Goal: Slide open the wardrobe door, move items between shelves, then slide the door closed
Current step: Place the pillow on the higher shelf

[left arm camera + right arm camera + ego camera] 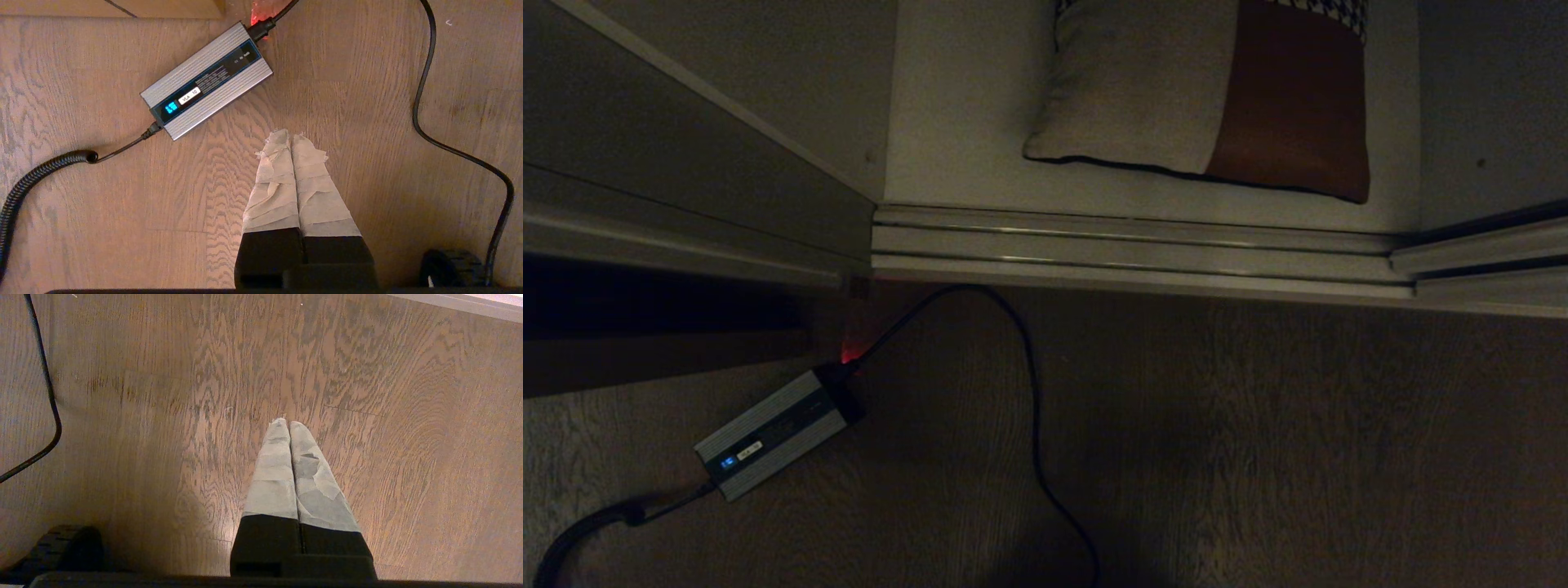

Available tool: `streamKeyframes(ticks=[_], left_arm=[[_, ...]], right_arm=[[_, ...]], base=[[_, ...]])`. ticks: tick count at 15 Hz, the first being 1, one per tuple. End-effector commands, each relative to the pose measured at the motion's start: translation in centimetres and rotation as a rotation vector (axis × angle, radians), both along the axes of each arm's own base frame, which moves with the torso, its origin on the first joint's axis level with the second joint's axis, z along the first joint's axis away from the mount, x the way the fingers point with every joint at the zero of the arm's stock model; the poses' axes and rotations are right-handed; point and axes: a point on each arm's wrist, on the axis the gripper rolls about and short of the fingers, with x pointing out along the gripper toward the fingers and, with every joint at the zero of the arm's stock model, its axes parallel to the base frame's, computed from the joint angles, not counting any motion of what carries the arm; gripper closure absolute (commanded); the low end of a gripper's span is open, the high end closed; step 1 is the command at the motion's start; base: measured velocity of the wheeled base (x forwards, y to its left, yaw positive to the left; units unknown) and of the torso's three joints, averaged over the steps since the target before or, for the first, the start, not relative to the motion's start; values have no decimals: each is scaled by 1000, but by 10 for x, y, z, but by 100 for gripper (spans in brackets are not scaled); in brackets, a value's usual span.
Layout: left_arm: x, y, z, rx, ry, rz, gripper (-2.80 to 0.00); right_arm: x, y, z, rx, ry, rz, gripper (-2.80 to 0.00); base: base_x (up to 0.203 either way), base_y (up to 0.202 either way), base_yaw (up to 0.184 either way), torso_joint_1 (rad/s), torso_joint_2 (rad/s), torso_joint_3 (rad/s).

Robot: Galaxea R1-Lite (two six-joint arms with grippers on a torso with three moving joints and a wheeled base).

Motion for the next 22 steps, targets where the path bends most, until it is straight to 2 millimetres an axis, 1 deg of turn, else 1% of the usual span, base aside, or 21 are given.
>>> streamKeyframes(ticks=[1,5,7,9,10,12,14,17,18,19,20,21,22], left_arm=[[0,0,0,5,1,0,0],[0,0,0,5,4,-2,0],[-1,0,4,52,-2,-19,0],[-6,-1,31,65,-38,-56,0],[-5,-2,44,63,-15,-74,0],[2,-3,74,40,31,-124,0],[17,-4,101,-12,83,-180,0],[58,-6,140,-133,203,-250,0],[74,-7,151,-176,237,-271,0],[90,-8,161,-214,262,-287,0],[104,-9,169,-243,284,-303,0],[117,-11,173,-261,310,-326,0],[127,-15,175,-269,333,-356,0]], right_arm=[[0,0,-1,-1,3,-1,0],[0,0,-1,-4,3,1,0],[0,0,-1,-16,4,-1,0],[0,0,-1,-53,4,4,0],[0,0,-1,-61,17,2,0],[-1,0,-1,-52,38,-2,0],[-2,0,-1,-65,47,-4,0],[-4,0,1,-69,59,-3,0],[-5,0,6,-66,52,-4,0],[-6,0,22,-54,33,-3,0],[-7,0,43,-18,29,2,0],[-3,0,64,27,46,9,0],[2,0,80,56,65,22,0]], base=[[0,0,0,0,0,0],[0,0,0,0,0,0],[0,0,0,0,0,0],[0,0,0,0,0,0],[0,0,0,0,0,0],[0,0,0,0,0,0],[0,0,0,0,0,0],[0,0,0,0,0,0],[0,0,0,0,0,0],[0,0,0,0,0,0],[0,0,0,0,0,0],[0,0,0,0,0,0],[0,0,0,0,0,0]])
